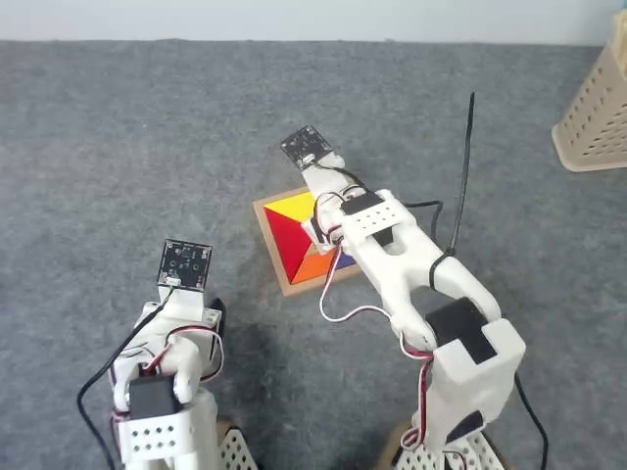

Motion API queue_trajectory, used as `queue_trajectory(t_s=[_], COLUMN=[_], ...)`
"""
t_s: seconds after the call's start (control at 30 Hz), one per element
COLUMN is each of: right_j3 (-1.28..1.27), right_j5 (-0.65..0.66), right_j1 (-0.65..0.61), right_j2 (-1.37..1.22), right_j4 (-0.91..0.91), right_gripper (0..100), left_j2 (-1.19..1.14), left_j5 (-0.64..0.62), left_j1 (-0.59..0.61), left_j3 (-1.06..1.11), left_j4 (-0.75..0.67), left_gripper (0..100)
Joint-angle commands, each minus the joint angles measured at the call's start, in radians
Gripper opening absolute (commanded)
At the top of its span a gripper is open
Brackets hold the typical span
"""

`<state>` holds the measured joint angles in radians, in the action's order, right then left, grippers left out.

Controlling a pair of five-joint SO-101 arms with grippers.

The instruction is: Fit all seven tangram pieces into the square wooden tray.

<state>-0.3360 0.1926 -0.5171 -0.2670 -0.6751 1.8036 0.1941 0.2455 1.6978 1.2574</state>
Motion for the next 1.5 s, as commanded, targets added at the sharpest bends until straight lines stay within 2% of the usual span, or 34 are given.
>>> queue_trajectory(t_s=[0.0,0.23,0.47,0.63,0.87,1.13,1.27,1.47], right_j3=[0.025,-0.087,-0.095,0.000,0.196,0.296,0.305,0.304], right_j5=[0.014,0.014,0.006,0.008,0.006,0.006,0.006,0.006], right_j1=[0.019,-0.002,0.099,0.125,0.116,0.122,0.125,0.124], right_j2=[0.085,0.240,0.282,0.179,-0.010,-0.151,-0.170,-0.173], right_j4=[-0.028,-0.022,0.044,0.039,-0.073,-0.079,-0.082,-0.122], right_gripper=[0.7,0.7,0.7,1.7,17.3,17.7,15.6,0.6], left_j2=[0.006,0.006,0.006,0.006,0.006,0.006,0.006,0.006], left_j5=[0.005,0.005,0.005,0.005,0.005,0.005,0.005,0.005], left_j1=[-0.002,-0.002,-0.002,-0.002,-0.002,-0.002,-0.002,-0.002], left_j3=[-0.012,-0.012,-0.012,-0.012,-0.012,-0.012,-0.012,-0.012], left_j4=[0.005,0.005,0.005,0.005,0.005,0.005,0.005,0.005], left_gripper=[17,17,17,17,17,17,17,17])
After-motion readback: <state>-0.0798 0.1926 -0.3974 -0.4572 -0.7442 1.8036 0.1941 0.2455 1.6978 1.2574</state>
